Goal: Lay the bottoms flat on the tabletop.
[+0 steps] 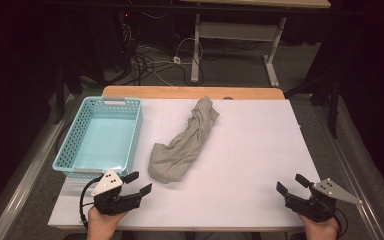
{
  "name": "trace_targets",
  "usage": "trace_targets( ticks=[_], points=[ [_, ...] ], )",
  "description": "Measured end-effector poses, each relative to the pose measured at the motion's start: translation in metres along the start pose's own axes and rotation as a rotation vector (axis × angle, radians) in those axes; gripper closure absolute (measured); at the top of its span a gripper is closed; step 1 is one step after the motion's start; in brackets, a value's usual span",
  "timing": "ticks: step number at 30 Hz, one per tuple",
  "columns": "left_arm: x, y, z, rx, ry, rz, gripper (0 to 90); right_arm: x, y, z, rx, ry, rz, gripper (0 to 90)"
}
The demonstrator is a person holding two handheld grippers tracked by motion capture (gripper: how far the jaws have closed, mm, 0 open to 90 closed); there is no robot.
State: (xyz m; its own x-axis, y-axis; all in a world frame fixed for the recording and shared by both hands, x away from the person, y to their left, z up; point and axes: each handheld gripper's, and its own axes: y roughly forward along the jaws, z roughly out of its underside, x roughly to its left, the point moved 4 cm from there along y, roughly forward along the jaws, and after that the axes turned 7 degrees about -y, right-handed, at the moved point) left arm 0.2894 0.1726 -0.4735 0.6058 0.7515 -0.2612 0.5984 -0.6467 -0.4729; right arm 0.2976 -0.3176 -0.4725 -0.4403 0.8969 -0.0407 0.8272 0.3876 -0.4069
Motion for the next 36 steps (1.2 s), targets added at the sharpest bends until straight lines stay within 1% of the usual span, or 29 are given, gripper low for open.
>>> trace_targets(
  ticks=[2, 3, 5, 8, 9, 10, 11, 12, 13, 16, 17, 18, 19, 22, 26, 29, 32, 33, 34, 36],
  points=[
    [-0.001, 0.006, -0.003, 0.004, 0.006, 0.002, 35.3, 0.0, 0.001, -0.001, -0.006, -0.003, 0.0, 23.1],
    [-0.002, 0.01, -0.004, 0.008, 0.007, 0.003, 35.3, 0.001, 0.003, -0.002, -0.01, 0.004, -0.002, 23.2],
    [-0.003, 0.017, -0.007, 0.018, 0.013, 0.005, 35.3, 0.003, 0.009, -0.005, -0.009, 0.013, -0.027, 23.1],
    [-0.006, 0.027, -0.01, 0.037, 0.031, 0.007, 35.4, 0.01, 0.021, -0.008, 0.015, -0.018, -0.05, 23.7],
    [-0.007, 0.03, -0.012, 0.042, 0.028, 0.012, 36.1, 0.012, 0.025, -0.01, 0.017, -0.013, -0.055, 24.8],
    [-0.007, 0.031, -0.014, 0.046, 0.027, 0.015, 36.7, 0.013, 0.029, -0.012, 0.018, -0.003, -0.075, 26.1],
    [-0.006, 0.033, -0.015, 0.044, 0.026, 0.01, 36.8, 0.014, 0.032, -0.014, 0.03, 0.015, -0.096, 25.7],
    [-0.005, 0.035, -0.017, 0.045, 0.026, 0.002, 37.0, 0.016, 0.036, -0.015, 0.042, 0.024, -0.112, 25.8],
    [-0.004, 0.037, -0.018, 0.045, 0.02, -0.005, 37.2, 0.019, 0.04, -0.017, 0.055, 0.022, -0.124, 25.9],
    [0.0, 0.044, -0.021, 0.063, 0.007, -0.02, 38.1, 0.03, 0.05, -0.022, 0.079, -0.002, -0.154, 27.3],
    [0.001, 0.046, -0.021, 0.074, 0.005, -0.031, 38.3, 0.034, 0.054, -0.023, 0.09, -0.015, -0.154, 27.6],
    [0.002, 0.049, -0.021, 0.08, 0.003, -0.029, 38.5, 0.038, 0.056, -0.025, 0.099, -0.03, -0.155, 28.3],
    [0.003, 0.052, -0.022, 0.091, 0.005, -0.039, 38.5, 0.041, 0.059, -0.027, 0.102, -0.034, -0.161, 29.3],
    [0.006, 0.06, -0.022, 0.116, -0.005, -0.032, 38.6, 0.05, 0.067, -0.03, 0.123, -0.024, -0.19, 31.1],
    [0.01, 0.067, -0.022, 0.136, 0.014, -0.054, 41.2, 0.057, 0.075, -0.035, 0.12, -0.007, -0.22, 32.2],
    [0.011, 0.073, -0.022, 0.15, 0.013, -0.057, 41.9, 0.061, 0.082, -0.037, 0.123, 0.0, -0.243, 33.3],
    [0.012, 0.079, -0.021, 0.173, 0.019, -0.066, 42.8, 0.068, 0.089, -0.038, 0.152, -0.018, -0.26, 34.3],
    [0.011, 0.081, -0.021, 0.177, 0.021, -0.076, 43.5, 0.07, 0.09, -0.038, 0.16, -0.024, -0.265, 34.5],
    [0.011, 0.082, -0.021, 0.182, 0.025, -0.087, 45.4, 0.071, 0.092, -0.038, 0.165, -0.031, -0.269, 34.5],
    [0.011, 0.084, -0.021, 0.204, 0.023, -0.091, 48.8, 0.074, 0.094, -0.038, 0.176, -0.026, -0.284, 34.6]
  ],
)
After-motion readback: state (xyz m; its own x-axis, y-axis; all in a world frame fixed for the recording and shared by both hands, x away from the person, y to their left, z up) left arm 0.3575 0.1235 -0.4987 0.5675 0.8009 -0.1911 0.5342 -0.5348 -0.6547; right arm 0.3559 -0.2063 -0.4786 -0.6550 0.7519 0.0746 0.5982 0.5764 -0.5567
